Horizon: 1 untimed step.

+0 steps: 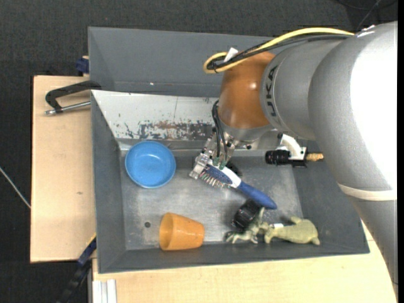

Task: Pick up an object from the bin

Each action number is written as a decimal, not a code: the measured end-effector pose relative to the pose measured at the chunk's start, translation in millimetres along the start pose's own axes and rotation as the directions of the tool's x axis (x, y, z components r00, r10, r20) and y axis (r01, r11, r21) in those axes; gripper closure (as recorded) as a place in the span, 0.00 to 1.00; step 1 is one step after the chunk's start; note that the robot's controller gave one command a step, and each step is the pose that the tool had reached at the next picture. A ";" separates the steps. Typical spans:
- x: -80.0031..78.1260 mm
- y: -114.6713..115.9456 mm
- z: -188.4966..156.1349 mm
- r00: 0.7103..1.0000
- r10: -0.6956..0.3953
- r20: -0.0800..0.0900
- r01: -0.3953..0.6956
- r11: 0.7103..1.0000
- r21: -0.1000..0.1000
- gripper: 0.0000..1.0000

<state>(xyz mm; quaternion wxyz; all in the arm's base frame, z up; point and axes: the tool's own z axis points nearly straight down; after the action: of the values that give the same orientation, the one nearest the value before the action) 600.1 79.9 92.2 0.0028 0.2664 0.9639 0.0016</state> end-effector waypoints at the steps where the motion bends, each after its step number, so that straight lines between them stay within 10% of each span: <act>1: -0.5 1.1 -12.8 1.000 -0.002 -0.001 0.002 1.000 0.000 1.00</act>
Offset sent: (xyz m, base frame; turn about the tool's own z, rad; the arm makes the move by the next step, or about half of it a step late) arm -0.0001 -0.0001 0.0118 0.0000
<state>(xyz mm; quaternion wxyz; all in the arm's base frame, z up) 601.0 80.5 105.1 0.0021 0.2655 0.9641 0.0016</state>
